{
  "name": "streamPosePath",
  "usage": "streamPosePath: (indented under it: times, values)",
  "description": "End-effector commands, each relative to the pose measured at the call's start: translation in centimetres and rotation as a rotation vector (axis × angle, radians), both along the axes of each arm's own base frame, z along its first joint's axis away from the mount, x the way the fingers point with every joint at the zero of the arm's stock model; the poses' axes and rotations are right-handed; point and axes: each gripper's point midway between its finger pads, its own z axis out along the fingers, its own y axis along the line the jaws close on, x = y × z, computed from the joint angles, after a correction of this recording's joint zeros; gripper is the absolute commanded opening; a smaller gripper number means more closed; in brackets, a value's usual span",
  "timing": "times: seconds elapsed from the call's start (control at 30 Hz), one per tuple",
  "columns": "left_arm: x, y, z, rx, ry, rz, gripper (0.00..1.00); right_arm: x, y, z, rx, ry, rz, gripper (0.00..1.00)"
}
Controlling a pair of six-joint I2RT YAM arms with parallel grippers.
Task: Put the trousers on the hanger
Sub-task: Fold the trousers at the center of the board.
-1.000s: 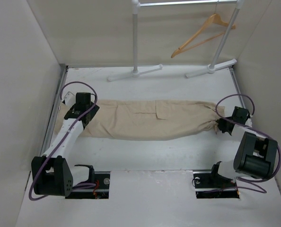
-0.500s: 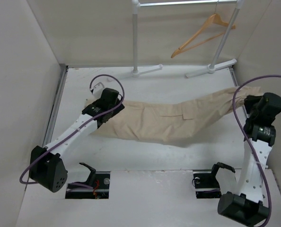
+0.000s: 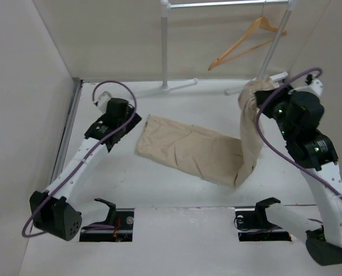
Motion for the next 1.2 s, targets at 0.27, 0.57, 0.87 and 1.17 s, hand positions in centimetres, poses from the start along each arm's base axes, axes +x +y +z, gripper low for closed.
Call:
streamPosePath:
  times: [0.27,0.57,0.87,1.17]
  values:
    - [-3.1,12.8,0.4,-0.073,-0.04,0.279,0.58,6.6,24.3,-3.0,-0.13,0.127,0.32,0.08]
    - [-3.7,16.5,0.2,-0.077,-0.051,0.403,0.58,4.3,45.9,-14.8,-0.181,0.318,0.656,0.33]
    - [-2.5,15.7,-3.8,-0.04,0.036,0.379,0.58,3.9,38.3,-9.8,-0.122,0.264,0.702,0.82]
    - [3.0,4.9,-6.4,0.019,0.066,0.065,0.51,1.4,23.4,-18.6,-0.139,0.404,0.636,0.15]
